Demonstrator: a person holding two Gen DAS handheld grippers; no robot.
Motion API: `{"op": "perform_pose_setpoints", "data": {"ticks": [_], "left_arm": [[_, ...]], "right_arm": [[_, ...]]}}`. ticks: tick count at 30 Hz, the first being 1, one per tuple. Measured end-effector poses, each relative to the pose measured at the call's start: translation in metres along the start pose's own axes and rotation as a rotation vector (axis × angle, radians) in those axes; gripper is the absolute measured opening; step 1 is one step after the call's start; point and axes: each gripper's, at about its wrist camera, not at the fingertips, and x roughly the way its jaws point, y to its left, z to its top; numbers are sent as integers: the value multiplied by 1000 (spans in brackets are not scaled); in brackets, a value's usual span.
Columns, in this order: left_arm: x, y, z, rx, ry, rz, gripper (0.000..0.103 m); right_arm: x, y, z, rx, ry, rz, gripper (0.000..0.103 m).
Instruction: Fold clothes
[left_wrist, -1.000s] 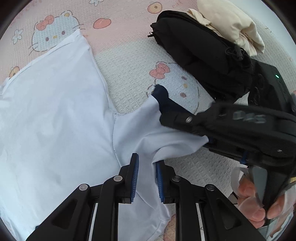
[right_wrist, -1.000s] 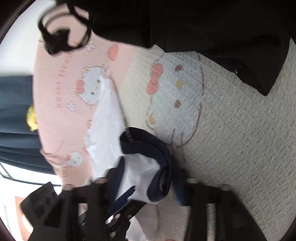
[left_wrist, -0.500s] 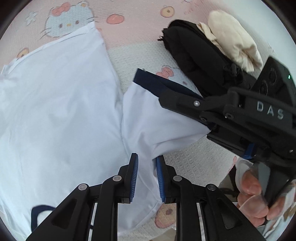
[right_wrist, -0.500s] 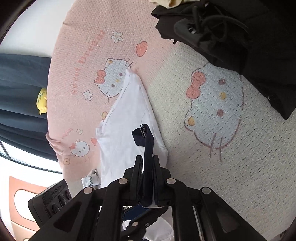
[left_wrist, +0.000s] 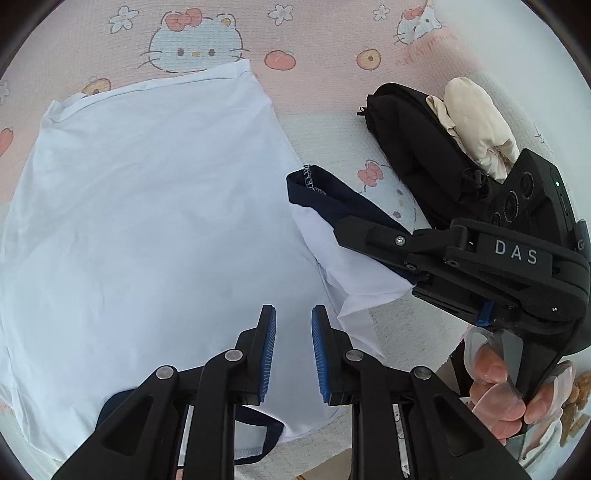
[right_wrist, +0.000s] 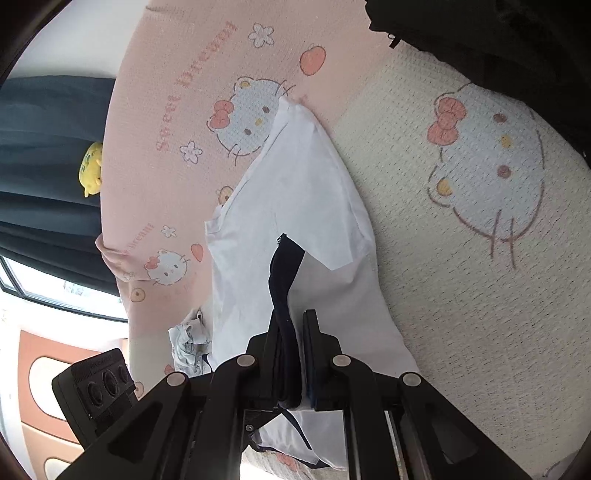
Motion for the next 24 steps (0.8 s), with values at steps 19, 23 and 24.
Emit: {"op": "perform_pose_setpoints", "data": {"ticks": [19,23,24], "left_arm": [[-7,27,-4,-162,-34,-37,17],[-14,16,-7,-152,-71,-16,17],[-16,13,-8,-149,-80,-11,18]], "right_arm": [[-62,26,-34,-217,-183,-243,65],[-71,12,-56,-263,-236,-353,65],[-73,11,-63,-292,-249,-395,65]]}}
